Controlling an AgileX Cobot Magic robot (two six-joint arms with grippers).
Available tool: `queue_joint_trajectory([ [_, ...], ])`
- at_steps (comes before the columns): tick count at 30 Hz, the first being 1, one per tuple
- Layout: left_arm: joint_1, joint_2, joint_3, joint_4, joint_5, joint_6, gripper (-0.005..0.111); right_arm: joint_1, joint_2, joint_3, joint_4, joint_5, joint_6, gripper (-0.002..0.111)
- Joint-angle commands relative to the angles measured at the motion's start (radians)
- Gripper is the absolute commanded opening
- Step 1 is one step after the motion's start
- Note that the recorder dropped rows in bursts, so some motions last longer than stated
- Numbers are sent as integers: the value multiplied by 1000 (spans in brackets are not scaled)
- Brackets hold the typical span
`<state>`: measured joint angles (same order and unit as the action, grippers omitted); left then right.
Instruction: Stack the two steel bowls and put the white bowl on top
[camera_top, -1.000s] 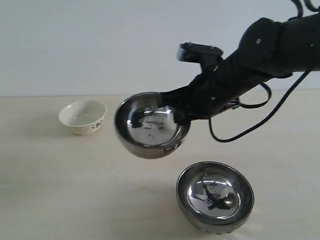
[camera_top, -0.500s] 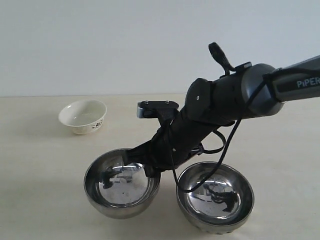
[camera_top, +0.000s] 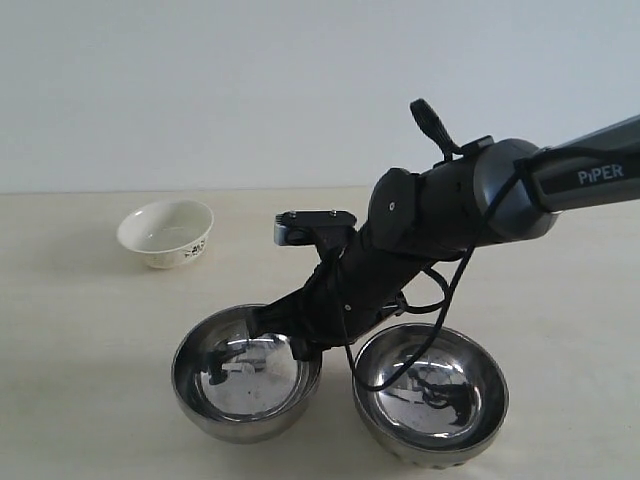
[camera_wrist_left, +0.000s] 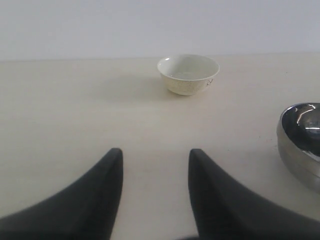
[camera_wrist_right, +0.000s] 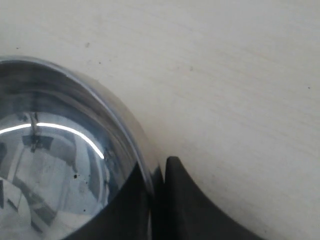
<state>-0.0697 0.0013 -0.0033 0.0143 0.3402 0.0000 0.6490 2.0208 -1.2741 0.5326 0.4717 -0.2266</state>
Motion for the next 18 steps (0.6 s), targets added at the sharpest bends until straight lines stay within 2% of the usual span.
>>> queue_joint_trajectory([
  [1, 4, -1, 3, 3, -1, -12, 41, -1, 4, -6, 3, -23, 1, 0],
  [18, 4, -1, 3, 3, -1, -12, 41, -1, 4, -6, 3, -59, 15, 0],
])
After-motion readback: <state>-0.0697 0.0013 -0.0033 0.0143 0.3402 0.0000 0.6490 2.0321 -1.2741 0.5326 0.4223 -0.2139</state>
